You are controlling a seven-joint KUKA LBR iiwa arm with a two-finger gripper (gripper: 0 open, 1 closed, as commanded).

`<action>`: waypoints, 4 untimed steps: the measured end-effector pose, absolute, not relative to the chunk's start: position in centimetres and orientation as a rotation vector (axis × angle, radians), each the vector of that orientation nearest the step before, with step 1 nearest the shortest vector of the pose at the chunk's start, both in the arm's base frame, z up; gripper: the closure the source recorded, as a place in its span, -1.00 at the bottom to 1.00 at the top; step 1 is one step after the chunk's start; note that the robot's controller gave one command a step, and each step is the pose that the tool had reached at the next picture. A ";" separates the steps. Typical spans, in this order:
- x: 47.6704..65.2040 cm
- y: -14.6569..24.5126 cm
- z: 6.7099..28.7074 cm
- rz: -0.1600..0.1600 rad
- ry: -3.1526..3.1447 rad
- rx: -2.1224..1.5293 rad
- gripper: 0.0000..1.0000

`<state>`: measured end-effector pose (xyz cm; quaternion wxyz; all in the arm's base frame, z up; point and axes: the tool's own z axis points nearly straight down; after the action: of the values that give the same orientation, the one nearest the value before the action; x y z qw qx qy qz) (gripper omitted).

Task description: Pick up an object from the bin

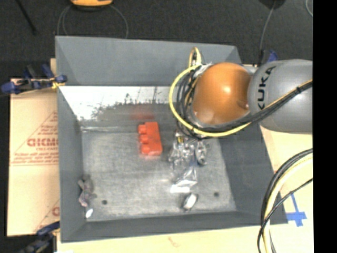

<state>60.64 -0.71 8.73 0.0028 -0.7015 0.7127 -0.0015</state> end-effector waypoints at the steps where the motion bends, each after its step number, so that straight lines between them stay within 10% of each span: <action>1: 60.2 0.0 10.7 -0.005 2.228 -2.206 1.00; 3: 60.4 -0.2 12.3 -0.002 2.267 -2.170 1.00; 4: 55.2 -1.5 10.4 0.003 2.485 -1.921 1.00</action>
Offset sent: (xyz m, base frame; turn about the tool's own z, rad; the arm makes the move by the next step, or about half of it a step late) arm -0.0056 0.0083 0.0186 -0.0071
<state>55.24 -1.55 10.38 0.0004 -0.6115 0.7912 0.0011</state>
